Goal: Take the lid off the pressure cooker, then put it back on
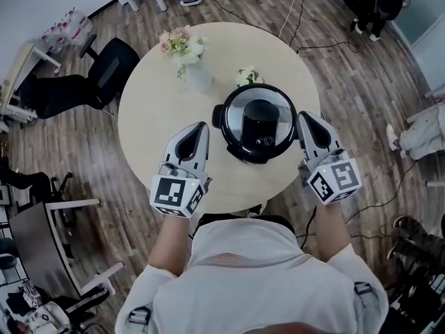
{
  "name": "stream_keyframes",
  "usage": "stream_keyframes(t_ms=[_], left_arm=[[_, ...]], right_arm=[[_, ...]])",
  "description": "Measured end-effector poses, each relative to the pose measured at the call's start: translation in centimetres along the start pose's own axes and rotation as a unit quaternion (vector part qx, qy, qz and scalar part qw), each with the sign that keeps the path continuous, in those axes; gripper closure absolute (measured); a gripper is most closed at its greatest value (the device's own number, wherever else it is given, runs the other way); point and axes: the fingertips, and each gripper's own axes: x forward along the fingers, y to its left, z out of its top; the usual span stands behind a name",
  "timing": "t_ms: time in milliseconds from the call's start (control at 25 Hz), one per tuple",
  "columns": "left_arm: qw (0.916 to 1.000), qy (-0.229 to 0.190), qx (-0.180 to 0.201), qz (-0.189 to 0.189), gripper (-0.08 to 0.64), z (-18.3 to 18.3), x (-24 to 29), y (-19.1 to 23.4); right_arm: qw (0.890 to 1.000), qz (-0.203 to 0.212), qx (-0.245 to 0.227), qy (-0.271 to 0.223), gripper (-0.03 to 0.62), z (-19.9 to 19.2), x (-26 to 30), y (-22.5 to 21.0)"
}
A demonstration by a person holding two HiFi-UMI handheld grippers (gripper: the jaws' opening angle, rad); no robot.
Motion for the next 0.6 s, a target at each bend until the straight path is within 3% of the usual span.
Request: stream_keyframes(t_ms=[400, 560, 600], left_arm=[[0.9996, -0.024, 0.009, -0.009, 0.554, 1.6, -0.8, 1.6], [0.9993, -0.030, 0.008, -0.019, 0.554, 2.1, -1.2, 1.7], [0.9993, -0.030, 0.008, -0.022, 0.554, 2.1, -1.3, 1.7]], right_arm=[[1.000, -0.003, -0.005, -0.004, 0.576, 1.1, 0.8, 1.8], [1.000, 0.014, -0.015, 0.019, 0.455, 0.9, 1.0, 3.1], [0.999, 0.020, -0.021, 0.030, 0.393, 0.7, 1.1, 3.5]])
